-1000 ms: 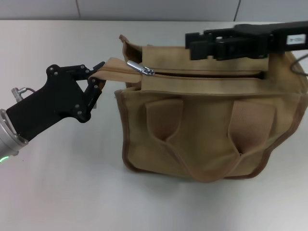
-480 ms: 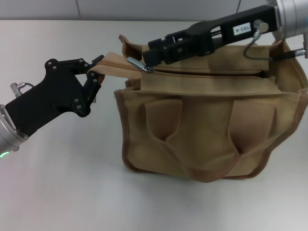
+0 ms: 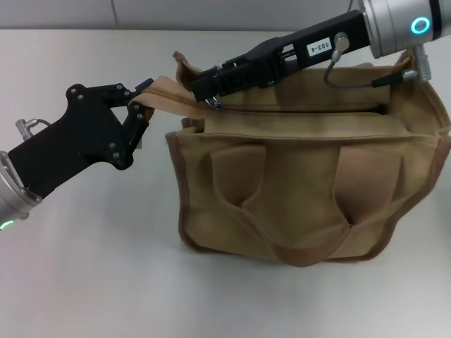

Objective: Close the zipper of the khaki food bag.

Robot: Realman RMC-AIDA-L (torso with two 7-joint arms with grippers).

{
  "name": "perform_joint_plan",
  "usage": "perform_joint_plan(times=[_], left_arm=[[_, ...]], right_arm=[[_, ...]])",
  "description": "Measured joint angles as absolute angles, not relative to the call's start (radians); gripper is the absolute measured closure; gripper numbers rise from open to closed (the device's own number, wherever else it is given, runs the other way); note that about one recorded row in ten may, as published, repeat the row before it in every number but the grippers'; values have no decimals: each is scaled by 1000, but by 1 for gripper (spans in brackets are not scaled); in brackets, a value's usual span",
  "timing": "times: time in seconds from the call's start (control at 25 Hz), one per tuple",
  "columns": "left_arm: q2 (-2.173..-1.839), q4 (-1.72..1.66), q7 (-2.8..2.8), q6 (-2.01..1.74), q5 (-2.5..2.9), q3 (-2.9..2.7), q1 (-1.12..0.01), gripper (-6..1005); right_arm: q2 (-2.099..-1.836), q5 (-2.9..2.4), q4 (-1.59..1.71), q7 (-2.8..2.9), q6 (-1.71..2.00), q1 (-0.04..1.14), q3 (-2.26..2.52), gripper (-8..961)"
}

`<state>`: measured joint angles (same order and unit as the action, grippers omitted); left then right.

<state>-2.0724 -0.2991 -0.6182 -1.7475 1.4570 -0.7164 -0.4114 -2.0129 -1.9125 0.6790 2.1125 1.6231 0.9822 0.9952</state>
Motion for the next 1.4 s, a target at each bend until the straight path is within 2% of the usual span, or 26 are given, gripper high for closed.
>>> perform_joint_plan(times=[0.44,1.08,1.4], left_arm=[[-2072,-299,-618,-1754,1457,-716,-419,960],[-2072,-299,-618,-1748,1454,-709,-423,957],[-2071,-299,-623,-1751,1454,-709,-429,955]], right_arm=[[-2035,-1959,716,2147,1606,987,999,787],[-2040,-1951,838,2166,1647,924,987,955],[-2030,-1957,850,2268,1654,938,982,906]])
